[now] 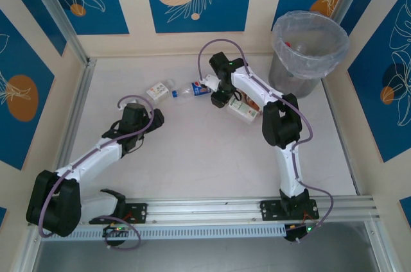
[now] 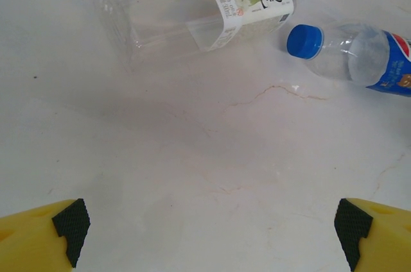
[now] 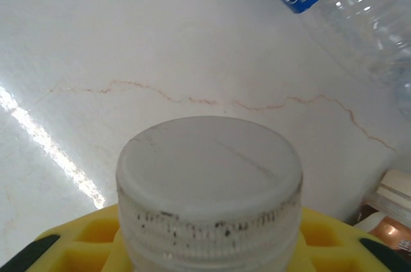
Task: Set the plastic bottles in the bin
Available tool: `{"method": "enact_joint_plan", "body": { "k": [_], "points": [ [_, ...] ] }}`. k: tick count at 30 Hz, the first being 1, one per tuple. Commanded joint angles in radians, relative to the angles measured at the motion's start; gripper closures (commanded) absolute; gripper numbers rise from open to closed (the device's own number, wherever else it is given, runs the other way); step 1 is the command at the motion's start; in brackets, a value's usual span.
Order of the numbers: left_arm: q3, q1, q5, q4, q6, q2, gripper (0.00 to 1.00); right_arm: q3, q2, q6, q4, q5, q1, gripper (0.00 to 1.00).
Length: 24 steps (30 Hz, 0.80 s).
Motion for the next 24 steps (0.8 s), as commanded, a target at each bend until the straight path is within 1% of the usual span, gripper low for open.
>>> {"method": "enact_joint_plan", "body": {
  "k": [1,7,13,19,24],
  "points": [
    [-0.004,0.017,0.029,0.022,0.000,-0.003,0.01,-0.034,-0.075,0.042,0.046,-0.019,-0.007,0.93],
    [0.002,0.017,0.085,0.037,0.042,-0.003,0.01,-0.062,-0.141,0.071,0.069,-0.047,-0.019,0.94],
    [0.008,0.018,0.084,0.032,0.042,-0.006,0.01,-0.073,-0.215,0.108,0.051,-0.091,-0.019,0.94],
    [0.010,0.017,0.089,0.040,0.032,0.009,0.01,-0.104,-0.304,0.129,0.086,-0.137,-0.027,0.94],
    [0.011,0.018,0.127,0.069,0.030,0.023,0.01,-0.107,-0.364,0.178,0.109,-0.147,-0.047,0.94]
  ]
}}
